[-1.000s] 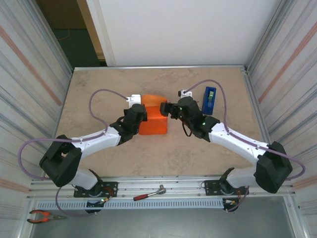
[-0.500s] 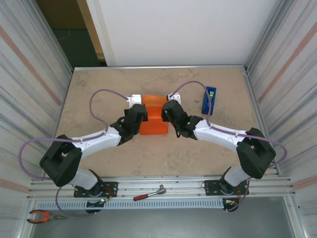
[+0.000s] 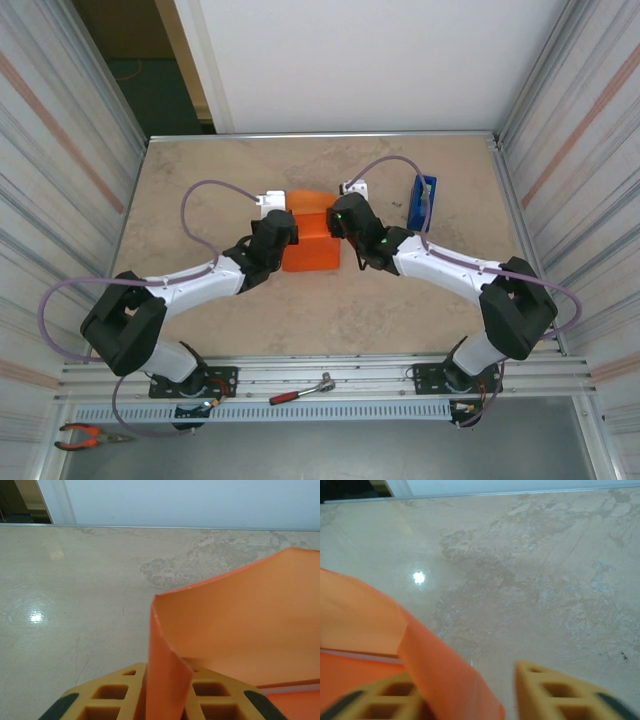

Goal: Wrap the gift box in paper
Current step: Fold the wrapping paper for the gift box.

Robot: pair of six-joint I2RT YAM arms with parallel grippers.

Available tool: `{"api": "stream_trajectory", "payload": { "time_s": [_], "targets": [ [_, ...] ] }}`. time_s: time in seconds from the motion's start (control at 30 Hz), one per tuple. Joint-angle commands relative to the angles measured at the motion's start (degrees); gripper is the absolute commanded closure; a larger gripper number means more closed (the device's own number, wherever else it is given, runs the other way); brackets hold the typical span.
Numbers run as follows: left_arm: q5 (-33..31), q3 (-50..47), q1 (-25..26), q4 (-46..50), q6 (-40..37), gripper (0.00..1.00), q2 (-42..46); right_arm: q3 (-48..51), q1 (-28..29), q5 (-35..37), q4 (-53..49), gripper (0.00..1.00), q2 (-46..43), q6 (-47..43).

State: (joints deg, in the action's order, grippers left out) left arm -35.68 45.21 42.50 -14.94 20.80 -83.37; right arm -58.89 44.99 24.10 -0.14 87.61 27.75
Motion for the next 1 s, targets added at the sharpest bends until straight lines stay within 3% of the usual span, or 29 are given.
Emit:
{"api": "stream_trajectory", "payload": {
  "time_s": [0.0,0.03,0.13,0.17,0.2,0.23,0.27,0.33,0.4,0.43,0.47,0.5,0.53,0.57,0.6,0.63,0.67,0.7,0.77,0.9,0.97],
  "targets": [
    [-0.79,-1.13,0.37,2.45,-0.64,0.8,-1.18,-2.36,-0.89,-1.43,-1.97,0.62,-1.79,-0.36],
    [-0.81,-1.09,0.39,2.62,-0.66,0.8,-1.18,-2.37,-1.02,-1.86,-1.88,1.0,-1.99,-0.16],
    [-0.93,-1.22,0.35,2.81,-0.58,0.81,-1.06,-2.52,-1.64,-3.6,-1.92,1.0,-2.7,-0.07],
    [-0.95,-1.31,0.39,2.88,-0.6,0.82,-1.0,-2.8,-1.58,-3.94,-2.25,0.86,-2.89,0.0],
    [-0.98,-1.24,0.39,2.9,-0.58,0.82,-0.97,-3.12,-1.6,-4.05,-2.85,0.51,-3.04,0.13],
    [-0.97,-1.24,0.38,2.98,-0.58,0.82,-0.92,-3.27,-1.62,-4.12,-3.17,0.39,-3.22,0.16],
    [-0.97,-1.18,0.38,3.03,-0.54,0.82,-0.92,-3.4,-1.61,-4.37,-3.36,0.41,-3.4,0.15],
    [-0.97,-1.15,0.38,3.11,-0.58,0.83,-0.83,-3.41,-1.68,-4.31,-3.5,1.0,-3.81,0.29],
    [-0.95,-1.11,0.39,3.15,-0.45,0.83,-0.83,-3.5,-2.08,-5.13,-3.63,1.0,-4.12,0.45],
    [-0.93,-1.15,0.35,3.16,-0.41,0.84,-0.89,-3.58,-2.14,-5.3,-3.72,0.84,-4.2,0.5],
    [-0.96,-1.15,0.35,3.16,-0.41,0.84,-0.83,-3.73,-2.19,-5.67,-3.87,0.48,-4.31,0.61],
    [-0.95,-1.15,0.39,3.27,-0.37,0.84,-0.83,-4.02,-2.37,-6.22,-4.09,0.47,-4.43,0.65],
    [-0.95,-1.13,0.39,3.25,-0.28,0.84,-0.83,-3.97,-2.49,-6.88,-4.05,0.89,-4.47,0.36],
    [-0.94,-1.17,0.36,3.25,-0.31,0.84,-0.83,-4.11,-2.58,-7.13,-3.99,1.0,-4.63,0.46],
    [-0.9,-1.12,0.41,3.32,-0.19,0.85,-0.83,-4.02,-2.7,-7.76,-3.83,1.0,-4.94,0.44],
    [-0.89,-1.18,0.44,3.34,-0.28,0.85,-0.83,-4.03,-2.91,-8.37,-3.81,0.94,-5.22,0.43],
    [-0.95,-1.16,0.47,3.29,-0.25,0.85,-0.85,-4.12,-3.08,-8.55,-3.94,0.68,-5.79,0.54],
    [-0.92,-1.18,0.48,3.33,-0.29,0.85,-0.83,-4.14,-3.13,-8.45,-4.29,0.52,-6.51,0.84],
    [-0.88,-1.02,0.47,3.34,-0.3,0.86,-0.84,-3.3,-3.38,-7.62,-4.17,0.36,-8.46,1.66],
    [-0.81,-0.88,0.45,3.34,-0.41,0.86,-0.82,0.51,-3.65,-4.08,-2.6,0.17,-13.78,4.5],
    [-0.96,-0.84,0.48,3.44,-0.45,0.86,-0.74,1.74,-3.84,-4.66,-2.63,0.15,-15.42,5.1]
  ]
}}
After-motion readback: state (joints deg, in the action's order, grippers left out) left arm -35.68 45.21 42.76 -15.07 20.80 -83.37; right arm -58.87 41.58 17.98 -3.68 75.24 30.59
